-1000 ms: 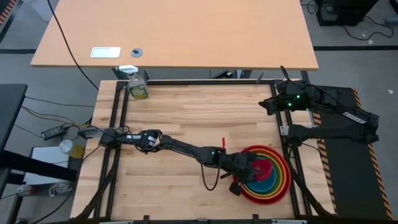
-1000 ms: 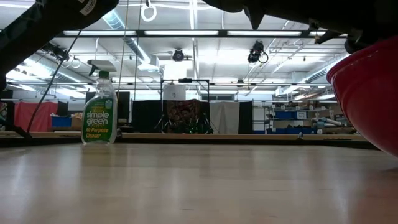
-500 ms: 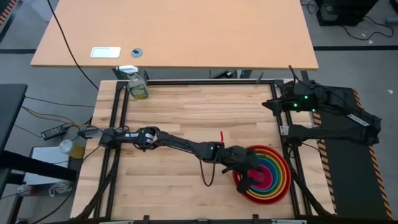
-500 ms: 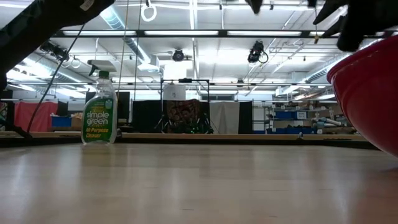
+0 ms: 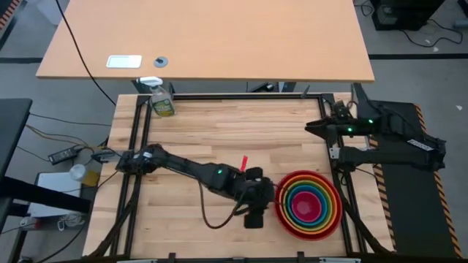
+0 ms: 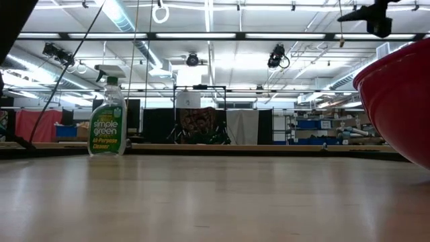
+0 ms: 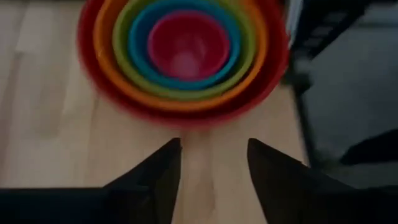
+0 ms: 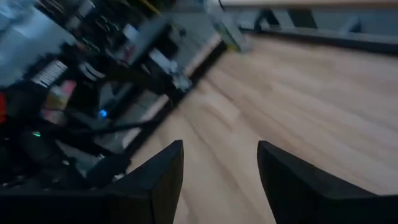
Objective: Nest bowls inside each other
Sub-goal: Return to Home Position
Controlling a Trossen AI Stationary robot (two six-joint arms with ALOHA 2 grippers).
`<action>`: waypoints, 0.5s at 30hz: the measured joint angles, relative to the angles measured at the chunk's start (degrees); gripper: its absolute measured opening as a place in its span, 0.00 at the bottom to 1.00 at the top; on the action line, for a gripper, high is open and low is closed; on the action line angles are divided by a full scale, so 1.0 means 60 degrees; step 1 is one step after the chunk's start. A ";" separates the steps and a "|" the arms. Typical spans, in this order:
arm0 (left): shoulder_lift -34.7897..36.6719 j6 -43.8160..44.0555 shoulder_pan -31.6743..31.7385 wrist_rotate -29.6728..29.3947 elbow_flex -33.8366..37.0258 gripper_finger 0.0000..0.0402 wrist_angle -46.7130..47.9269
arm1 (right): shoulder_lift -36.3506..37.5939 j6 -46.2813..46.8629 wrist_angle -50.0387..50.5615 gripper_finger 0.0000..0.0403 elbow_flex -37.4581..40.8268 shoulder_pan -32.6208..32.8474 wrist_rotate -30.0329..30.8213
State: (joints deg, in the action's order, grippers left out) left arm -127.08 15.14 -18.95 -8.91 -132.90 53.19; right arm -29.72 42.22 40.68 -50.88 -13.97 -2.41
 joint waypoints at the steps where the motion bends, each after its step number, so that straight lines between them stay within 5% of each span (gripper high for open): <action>1: 0.0075 -0.0029 -0.0051 -0.0181 0.0014 0.44 0.0366 | 0.0267 -0.0004 -0.0153 0.52 0.0210 0.0151 0.0281; 10: 0.0911 -0.0783 0.0217 -0.1173 0.0029 0.31 0.1975 | 0.2417 -0.0053 -0.2191 0.47 0.2801 0.0928 0.1641; 15: 0.1222 -0.1572 0.0783 -0.0947 0.0011 0.29 0.1950 | 0.3061 0.0686 -0.5424 0.45 0.4986 0.0949 0.2087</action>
State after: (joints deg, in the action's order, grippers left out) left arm -119.74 5.71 -14.25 -14.59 -132.83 64.89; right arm -11.35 46.33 8.13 -20.97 -8.27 10.11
